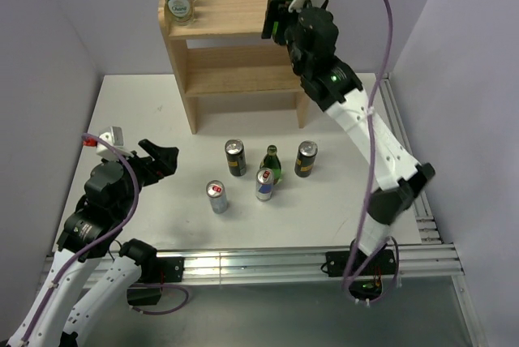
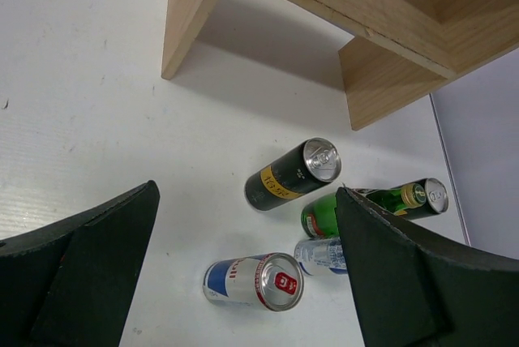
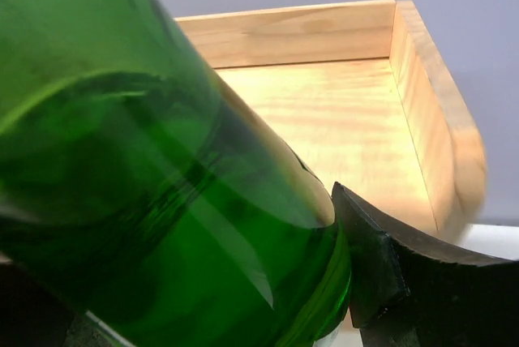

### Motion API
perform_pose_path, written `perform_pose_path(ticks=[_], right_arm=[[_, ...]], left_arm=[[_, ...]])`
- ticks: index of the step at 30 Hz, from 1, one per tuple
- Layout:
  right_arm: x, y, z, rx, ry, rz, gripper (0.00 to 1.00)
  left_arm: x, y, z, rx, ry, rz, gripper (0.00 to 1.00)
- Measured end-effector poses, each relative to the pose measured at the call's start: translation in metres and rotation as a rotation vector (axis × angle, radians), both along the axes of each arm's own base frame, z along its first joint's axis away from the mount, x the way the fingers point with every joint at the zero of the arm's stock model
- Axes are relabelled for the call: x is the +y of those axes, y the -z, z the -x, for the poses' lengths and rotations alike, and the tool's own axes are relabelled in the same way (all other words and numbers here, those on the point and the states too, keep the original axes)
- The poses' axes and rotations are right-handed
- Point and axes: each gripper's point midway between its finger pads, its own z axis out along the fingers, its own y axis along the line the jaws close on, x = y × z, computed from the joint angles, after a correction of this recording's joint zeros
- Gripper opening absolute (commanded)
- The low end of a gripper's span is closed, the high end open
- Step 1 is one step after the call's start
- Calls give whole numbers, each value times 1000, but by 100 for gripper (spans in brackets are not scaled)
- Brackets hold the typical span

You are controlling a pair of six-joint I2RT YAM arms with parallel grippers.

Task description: Place and organize the beverage onto the shelf

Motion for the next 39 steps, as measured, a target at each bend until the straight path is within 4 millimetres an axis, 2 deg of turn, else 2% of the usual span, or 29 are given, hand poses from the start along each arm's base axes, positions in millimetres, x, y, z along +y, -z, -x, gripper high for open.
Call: perform_pose_path(ticks=[6, 9, 17, 27, 33, 35, 36, 37, 39], right_arm=[[-7, 8, -75, 12, 41, 3, 0], [-11, 6, -95, -16, 50, -3, 0], [-32, 7, -111, -35, 83, 8, 0], [-37, 5, -136, -136, 162, 53, 0], [-41, 2, -144, -190, 217, 64, 0], [-42, 1, -145, -199, 227, 65, 10], [-42, 1, -145, -202, 232, 66, 19], [-42, 1, -146, -207, 237, 64, 39], [-43, 2, -147, -216, 245, 59, 62]], left_arm=[[-4, 1, 0, -3, 21, 3, 97], [-5, 2, 0, -2, 24, 4, 97], [-7, 2, 1, -1, 38, 6, 97], [-7, 0, 1, -9, 40, 8, 97], [-7, -1, 2, -13, 43, 10, 97], [-7, -2, 2, -15, 43, 11, 97], [-7, -2, 2, -16, 44, 12, 97], [-7, -3, 3, -19, 44, 13, 97], [-7, -3, 3, -19, 46, 13, 97]])
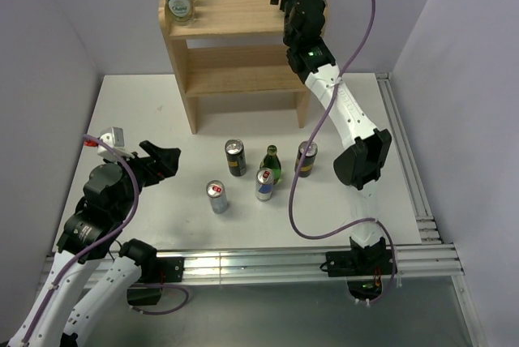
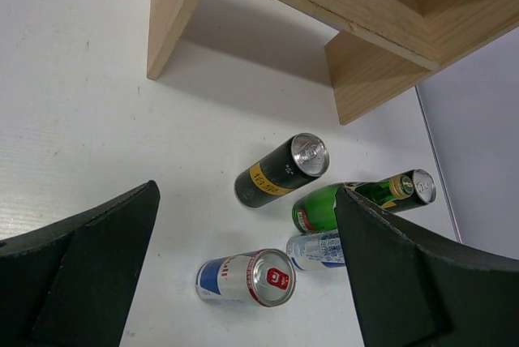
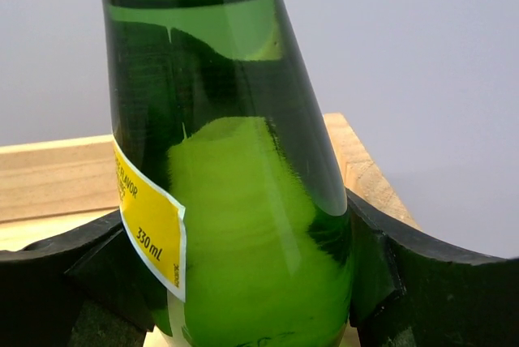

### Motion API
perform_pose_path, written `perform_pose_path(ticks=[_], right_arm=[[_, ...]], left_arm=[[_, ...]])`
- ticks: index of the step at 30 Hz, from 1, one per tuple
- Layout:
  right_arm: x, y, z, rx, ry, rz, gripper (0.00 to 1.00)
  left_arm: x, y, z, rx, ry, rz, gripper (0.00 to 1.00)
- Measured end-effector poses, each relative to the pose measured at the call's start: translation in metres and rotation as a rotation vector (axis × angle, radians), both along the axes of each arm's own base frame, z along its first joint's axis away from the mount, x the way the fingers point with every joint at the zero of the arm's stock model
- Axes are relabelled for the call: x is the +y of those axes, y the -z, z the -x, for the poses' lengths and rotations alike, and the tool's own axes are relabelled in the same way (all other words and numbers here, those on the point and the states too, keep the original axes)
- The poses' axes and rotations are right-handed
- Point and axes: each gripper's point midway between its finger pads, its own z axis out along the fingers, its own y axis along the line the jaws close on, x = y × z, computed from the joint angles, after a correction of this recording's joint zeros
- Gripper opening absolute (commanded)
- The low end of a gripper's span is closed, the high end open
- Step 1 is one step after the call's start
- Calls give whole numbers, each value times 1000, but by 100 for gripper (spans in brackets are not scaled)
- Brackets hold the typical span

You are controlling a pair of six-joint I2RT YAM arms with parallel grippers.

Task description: Place and organize the beverage onto the shelf

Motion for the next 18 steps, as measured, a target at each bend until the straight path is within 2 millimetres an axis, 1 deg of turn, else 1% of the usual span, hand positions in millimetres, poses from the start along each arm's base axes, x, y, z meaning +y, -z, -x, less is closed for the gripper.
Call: perform_pose_path(ticks=[1, 2, 3, 4, 7, 12, 18], right_arm=[[0, 0, 0, -7, 4, -4, 80], [-1, 0, 0, -15, 5, -9, 93], [0, 0, 1, -22, 3, -14, 100], [4, 5, 1, -14, -4, -9, 100], [5, 25, -4, 31, 18, 15, 100], [4, 26, -3, 29, 20, 10, 100], [3, 26, 6, 35, 6, 17, 100]], left_arm=[[0, 0, 0, 0, 0, 0, 97], [0, 0, 0, 0, 0, 0, 97], [0, 0, 0, 0, 0, 0, 97], [0, 0, 0, 0, 0, 0, 97], [0, 0, 0, 0, 0, 0, 97], [0, 0, 0, 0, 0, 0, 97], [0, 0, 0, 0, 0, 0, 97]])
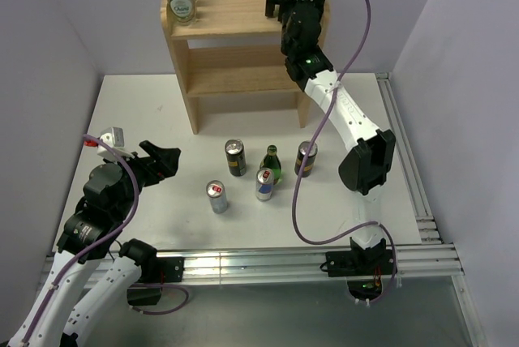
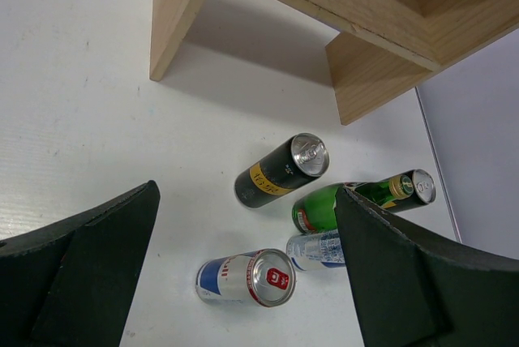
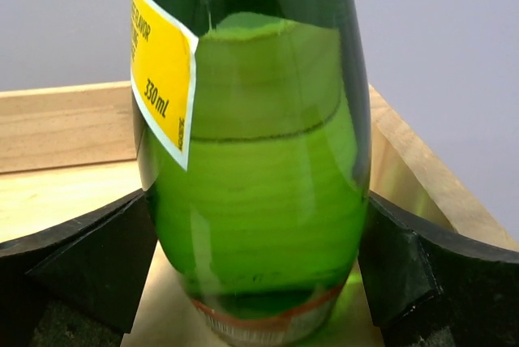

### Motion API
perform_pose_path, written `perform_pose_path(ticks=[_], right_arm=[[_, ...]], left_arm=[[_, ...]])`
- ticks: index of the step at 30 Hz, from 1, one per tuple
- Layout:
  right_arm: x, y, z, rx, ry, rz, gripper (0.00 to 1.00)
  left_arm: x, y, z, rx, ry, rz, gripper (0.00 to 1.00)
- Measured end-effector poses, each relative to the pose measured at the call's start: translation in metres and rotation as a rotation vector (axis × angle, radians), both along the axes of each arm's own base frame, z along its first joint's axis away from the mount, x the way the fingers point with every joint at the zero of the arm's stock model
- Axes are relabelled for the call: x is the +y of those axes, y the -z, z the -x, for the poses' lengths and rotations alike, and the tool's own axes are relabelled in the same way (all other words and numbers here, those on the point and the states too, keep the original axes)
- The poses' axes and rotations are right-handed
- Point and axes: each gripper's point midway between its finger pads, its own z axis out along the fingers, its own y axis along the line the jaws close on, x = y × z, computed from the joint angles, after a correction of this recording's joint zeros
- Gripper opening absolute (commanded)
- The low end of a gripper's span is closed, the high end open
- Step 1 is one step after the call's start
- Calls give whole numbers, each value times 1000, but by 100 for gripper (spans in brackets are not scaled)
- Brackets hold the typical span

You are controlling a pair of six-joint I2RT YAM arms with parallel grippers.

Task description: Place and organize the beverage onto the shelf

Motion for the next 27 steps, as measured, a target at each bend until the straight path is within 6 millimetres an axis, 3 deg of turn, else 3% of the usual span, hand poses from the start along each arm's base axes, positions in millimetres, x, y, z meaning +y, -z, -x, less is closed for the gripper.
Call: perform_pose_path(ticks=[20, 27], right_arm=[[-5, 4, 32, 82, 52, -2, 100], [-12, -14, 58, 85, 76, -16, 100]], left_arm=[[1, 0, 0, 0, -3, -1, 97], [1, 0, 0, 0, -4, -1, 97]])
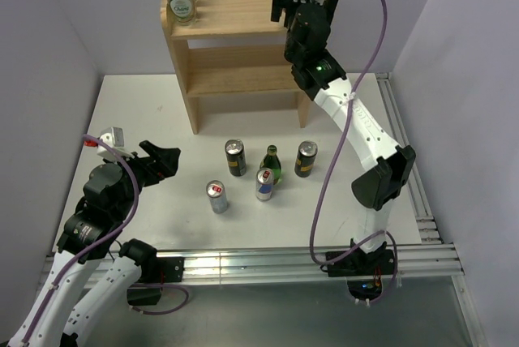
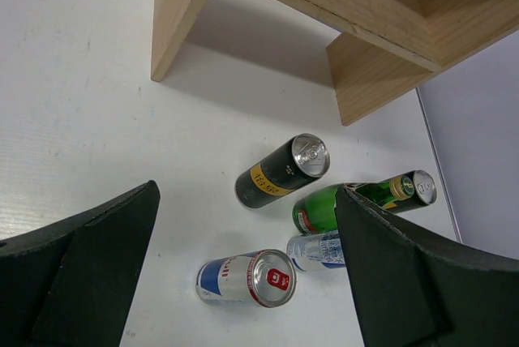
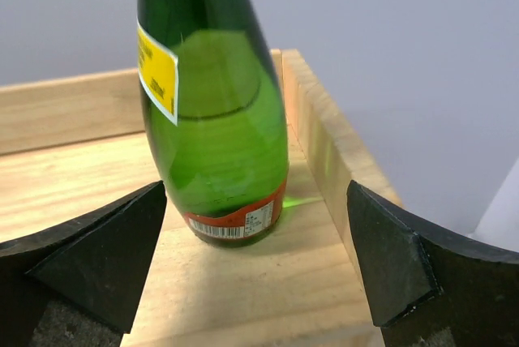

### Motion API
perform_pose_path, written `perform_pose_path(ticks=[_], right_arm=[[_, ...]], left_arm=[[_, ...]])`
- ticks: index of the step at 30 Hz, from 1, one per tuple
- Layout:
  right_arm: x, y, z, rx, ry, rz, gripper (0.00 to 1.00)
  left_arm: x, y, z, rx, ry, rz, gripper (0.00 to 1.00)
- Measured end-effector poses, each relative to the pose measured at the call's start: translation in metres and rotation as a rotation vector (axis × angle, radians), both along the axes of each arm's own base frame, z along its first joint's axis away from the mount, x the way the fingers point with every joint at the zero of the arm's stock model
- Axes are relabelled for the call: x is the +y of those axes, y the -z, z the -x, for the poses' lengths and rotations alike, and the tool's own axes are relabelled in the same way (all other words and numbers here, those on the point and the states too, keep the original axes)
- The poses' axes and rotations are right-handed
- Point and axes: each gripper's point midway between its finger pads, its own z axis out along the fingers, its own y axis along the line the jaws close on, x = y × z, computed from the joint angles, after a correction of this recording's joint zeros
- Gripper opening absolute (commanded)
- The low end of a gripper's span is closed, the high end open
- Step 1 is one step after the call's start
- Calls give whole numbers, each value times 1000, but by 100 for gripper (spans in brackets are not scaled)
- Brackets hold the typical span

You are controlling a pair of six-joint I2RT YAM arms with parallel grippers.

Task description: Place and organize the beverage onto the shelf

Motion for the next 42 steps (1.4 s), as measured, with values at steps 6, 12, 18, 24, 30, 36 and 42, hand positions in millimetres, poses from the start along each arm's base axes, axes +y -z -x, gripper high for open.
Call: perform_pose_path(ticks=[6, 12, 18, 24, 30, 36, 42], right_arm=[[-3, -23, 28, -21, -13, -51, 100], [12, -18, 67, 21, -66, -69, 100], [57, 49, 155, 130, -203, -17, 100], [63, 140, 236, 279, -377, -123, 100], [40, 233, 284, 407, -440, -260, 100], [43, 343, 322, 606, -461, -252, 100], [44, 398, 340, 705, -470, -269, 100]], left_arm=[[0, 0, 0, 0, -1, 0, 97], [0, 0, 0, 0, -3, -1, 97], [1, 0, 0, 0, -4, 0, 96], [0, 2, -2, 8, -3, -2, 96], [-1, 6, -3, 19, -3, -7, 96], [-2, 9, -3, 24, 4, -10, 96], [-4, 12, -4, 37, 8, -15, 96]])
